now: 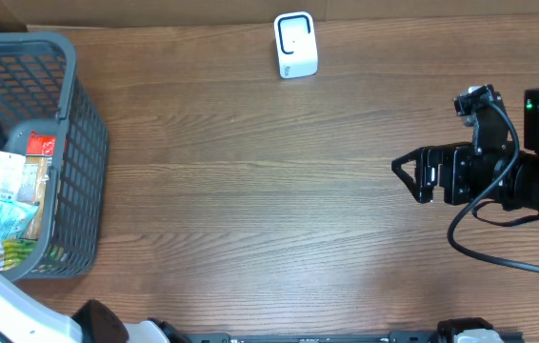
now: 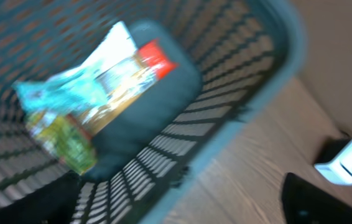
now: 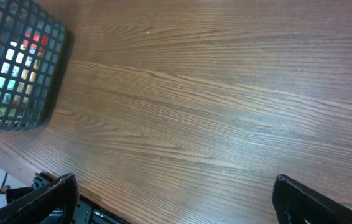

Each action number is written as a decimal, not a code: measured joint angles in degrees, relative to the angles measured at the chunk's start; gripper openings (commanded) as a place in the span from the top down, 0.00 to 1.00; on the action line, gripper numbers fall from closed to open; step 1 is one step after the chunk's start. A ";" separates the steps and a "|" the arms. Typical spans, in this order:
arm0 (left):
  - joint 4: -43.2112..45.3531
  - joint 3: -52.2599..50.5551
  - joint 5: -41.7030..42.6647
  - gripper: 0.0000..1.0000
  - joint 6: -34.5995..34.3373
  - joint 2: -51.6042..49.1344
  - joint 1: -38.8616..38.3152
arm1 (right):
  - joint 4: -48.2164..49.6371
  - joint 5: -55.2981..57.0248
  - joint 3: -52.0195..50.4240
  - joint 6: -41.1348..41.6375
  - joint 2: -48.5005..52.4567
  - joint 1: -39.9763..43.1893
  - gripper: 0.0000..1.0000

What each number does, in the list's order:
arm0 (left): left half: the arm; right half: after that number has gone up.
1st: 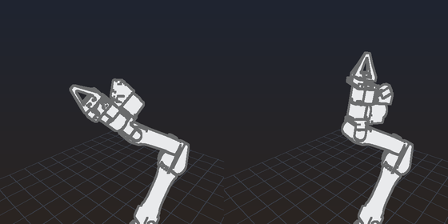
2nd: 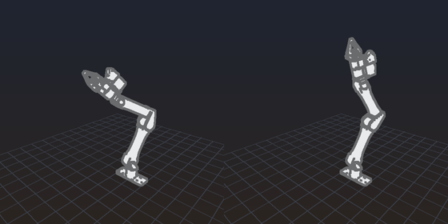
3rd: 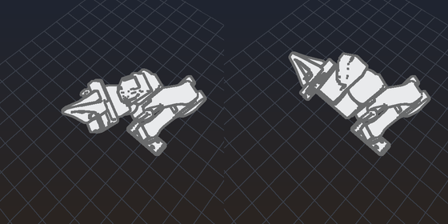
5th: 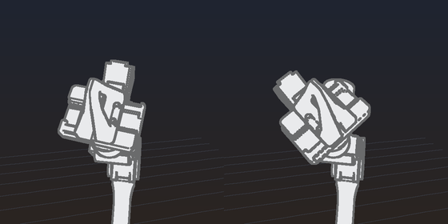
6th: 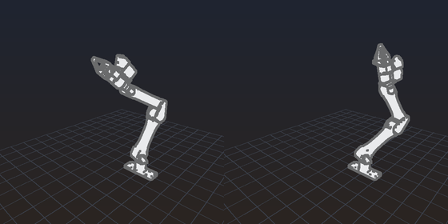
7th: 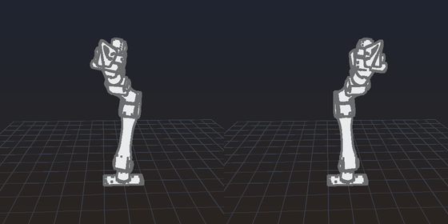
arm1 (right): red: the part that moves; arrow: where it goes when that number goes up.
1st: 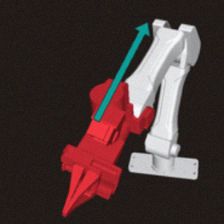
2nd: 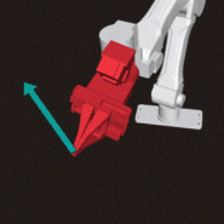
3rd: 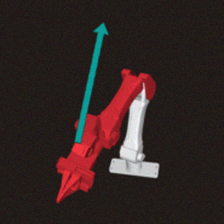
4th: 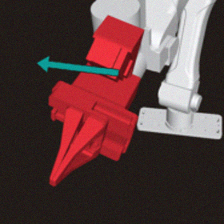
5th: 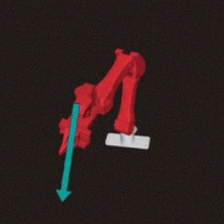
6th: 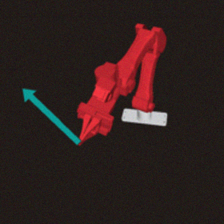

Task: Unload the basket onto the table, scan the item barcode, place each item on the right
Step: 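Move the left gripper over the basket and reach down inside, then grasp the green-yellow snack pouch in the basket with the left gripper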

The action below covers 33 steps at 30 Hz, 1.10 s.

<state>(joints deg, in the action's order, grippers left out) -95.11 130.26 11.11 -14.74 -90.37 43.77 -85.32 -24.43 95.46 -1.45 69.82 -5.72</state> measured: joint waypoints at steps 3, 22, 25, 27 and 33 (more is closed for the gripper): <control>-1.44 -0.09 -2.64 0.17 -2.62 -2.47 1.79 | -0.28 0.31 0.00 0.00 0.00 0.00 0.00; 13.55 -35.04 -17.27 0.12 -15.23 -4.70 2.10 | -1.11 2.40 0.00 -0.04 0.00 0.00 0.00; 18.23 -41.33 -19.12 0.11 -16.72 -4.70 2.10 | -1.29 2.38 0.00 -0.04 0.26 0.00 0.00; 21.09 -44.87 -19.91 0.11 -17.11 -4.72 2.10 | -1.31 2.40 0.00 -0.07 0.83 0.00 0.00; 28.15 -52.26 -21.84 0.12 -17.99 -4.74 2.10 | -2.25 3.04 0.00 -0.07 3.85 0.00 0.00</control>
<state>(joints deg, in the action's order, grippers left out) -66.96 78.00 -10.72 -32.73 -95.11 45.87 -87.57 -21.39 95.46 -1.52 73.67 -5.72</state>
